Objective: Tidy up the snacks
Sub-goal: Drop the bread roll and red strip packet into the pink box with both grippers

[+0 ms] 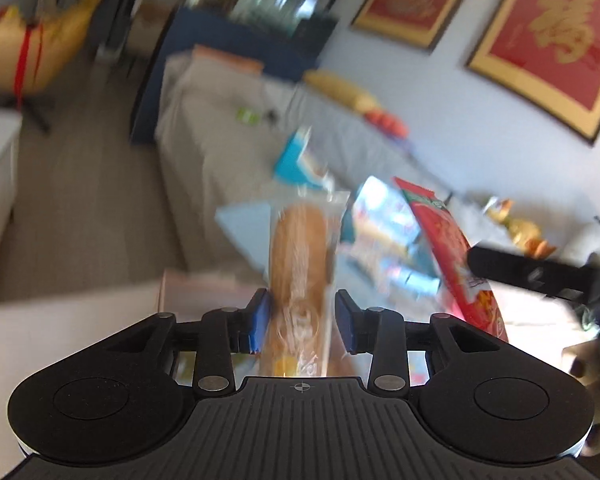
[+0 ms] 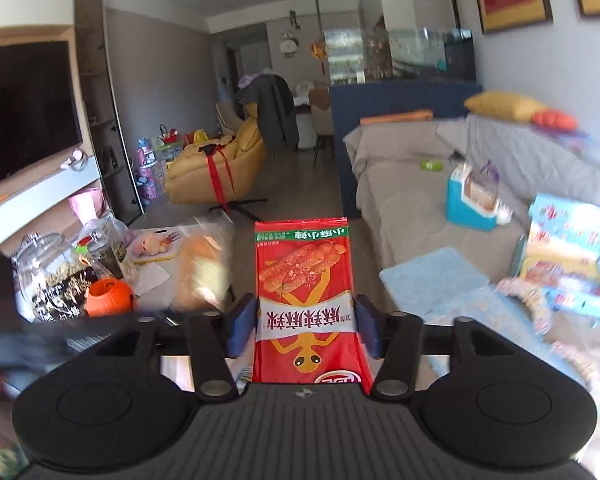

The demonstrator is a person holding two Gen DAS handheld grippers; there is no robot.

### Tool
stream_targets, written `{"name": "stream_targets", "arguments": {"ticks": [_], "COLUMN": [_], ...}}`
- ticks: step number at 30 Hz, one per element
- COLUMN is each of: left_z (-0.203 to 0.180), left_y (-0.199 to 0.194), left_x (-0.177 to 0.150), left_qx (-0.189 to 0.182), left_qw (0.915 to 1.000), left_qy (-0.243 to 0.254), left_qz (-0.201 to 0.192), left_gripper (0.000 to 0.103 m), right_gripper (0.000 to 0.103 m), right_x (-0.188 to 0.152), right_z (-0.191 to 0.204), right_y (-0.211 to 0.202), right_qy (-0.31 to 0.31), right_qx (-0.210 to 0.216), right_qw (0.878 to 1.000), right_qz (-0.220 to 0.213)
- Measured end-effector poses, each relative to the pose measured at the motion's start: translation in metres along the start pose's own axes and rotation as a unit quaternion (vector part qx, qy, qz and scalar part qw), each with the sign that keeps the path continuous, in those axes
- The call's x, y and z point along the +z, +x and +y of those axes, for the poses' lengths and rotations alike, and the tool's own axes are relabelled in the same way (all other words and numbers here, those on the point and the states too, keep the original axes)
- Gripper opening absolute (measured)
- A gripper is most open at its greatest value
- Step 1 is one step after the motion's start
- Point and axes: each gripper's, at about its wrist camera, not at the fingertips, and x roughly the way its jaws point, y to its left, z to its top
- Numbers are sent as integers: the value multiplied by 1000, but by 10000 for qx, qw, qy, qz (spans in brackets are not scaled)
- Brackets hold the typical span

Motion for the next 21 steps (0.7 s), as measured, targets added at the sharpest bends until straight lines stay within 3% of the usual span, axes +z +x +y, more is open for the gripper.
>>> {"name": "stream_targets", "arguments": {"ticks": [2, 5, 10, 14, 16, 19, 21], "left_z": [21, 42, 56, 57, 59, 54, 44], "left_y": [0, -21, -75, -115, -133, -152, -152], "left_x": [-17, -39, -101, -161, -184, -211, -223], "left_qx": [9, 135, 849, 1660, 1971, 2008, 2031], "left_qw": [10000, 9998, 9955, 9831, 9782, 9785, 9776], "left_qy": [-64, -77, 417, 731, 580, 369, 511], "left_qz": [-38, -98, -41, 247, 296, 305, 223], "left_gripper": [39, 39, 39, 39, 39, 39, 40], "right_gripper": [67, 67, 67, 69, 78, 78, 78], "right_x": [-7, -30, -78, -120, -142, -176, -199], "right_z": [-8, -15, -11, 14, 27, 47, 57], "right_y": [26, 47, 58, 47, 38, 27, 22], "right_qy": [199, 22, -292, -563, -541, -442, -451], "right_qx": [1, -198, -342, -89, 155, 369, 358], "right_qw": [9995, 9990, 9970, 9957, 9952, 9936, 9920], "right_qz": [258, 403, 626, 729, 804, 975, 1122]}}
